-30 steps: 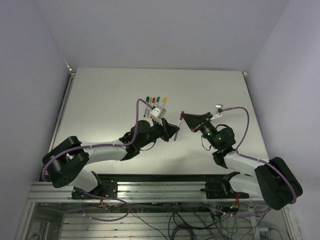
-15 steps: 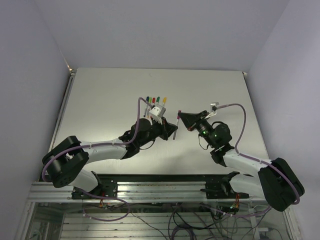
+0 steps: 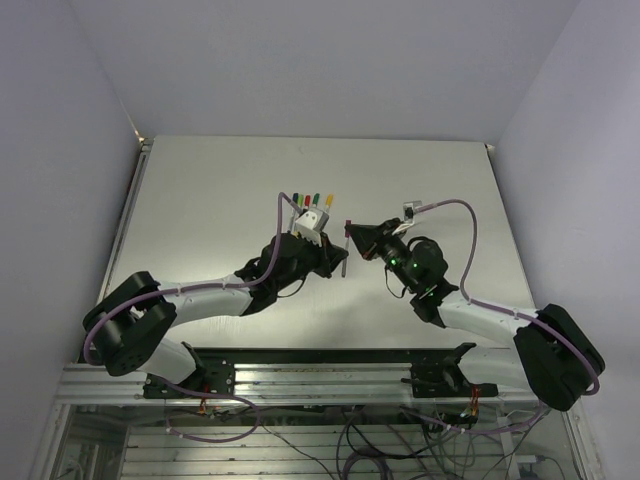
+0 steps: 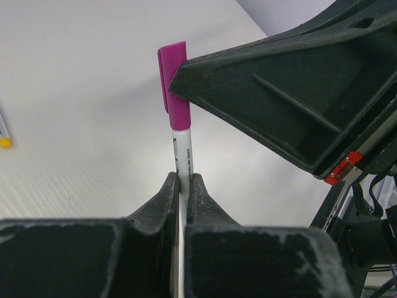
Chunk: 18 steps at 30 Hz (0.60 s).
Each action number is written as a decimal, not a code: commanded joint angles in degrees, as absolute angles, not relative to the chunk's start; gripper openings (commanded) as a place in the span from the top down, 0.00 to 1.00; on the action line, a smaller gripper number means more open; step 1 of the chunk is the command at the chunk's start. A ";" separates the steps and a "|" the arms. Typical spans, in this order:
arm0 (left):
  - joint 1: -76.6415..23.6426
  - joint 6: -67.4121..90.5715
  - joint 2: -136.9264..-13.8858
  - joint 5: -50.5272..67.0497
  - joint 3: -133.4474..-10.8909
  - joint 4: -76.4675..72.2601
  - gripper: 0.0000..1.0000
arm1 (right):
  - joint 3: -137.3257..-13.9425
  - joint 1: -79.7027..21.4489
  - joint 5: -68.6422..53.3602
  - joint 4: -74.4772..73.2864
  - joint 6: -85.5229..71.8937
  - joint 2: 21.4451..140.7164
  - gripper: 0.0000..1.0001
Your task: Insert the pens into the pen caps
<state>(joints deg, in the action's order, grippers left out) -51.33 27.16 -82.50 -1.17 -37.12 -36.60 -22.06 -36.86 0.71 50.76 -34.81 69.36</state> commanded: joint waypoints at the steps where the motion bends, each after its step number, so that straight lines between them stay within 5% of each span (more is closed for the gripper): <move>1: -49.34 25.35 -77.86 -6.67 -42.44 -50.97 0.93 | -20.46 -40.09 -4.34 38.44 -34.10 71.49 1.00; 18: -48.08 24.75 -77.41 -7.21 -42.93 -50.49 0.93 | -22.71 -42.73 -1.75 35.70 -32.53 73.92 1.00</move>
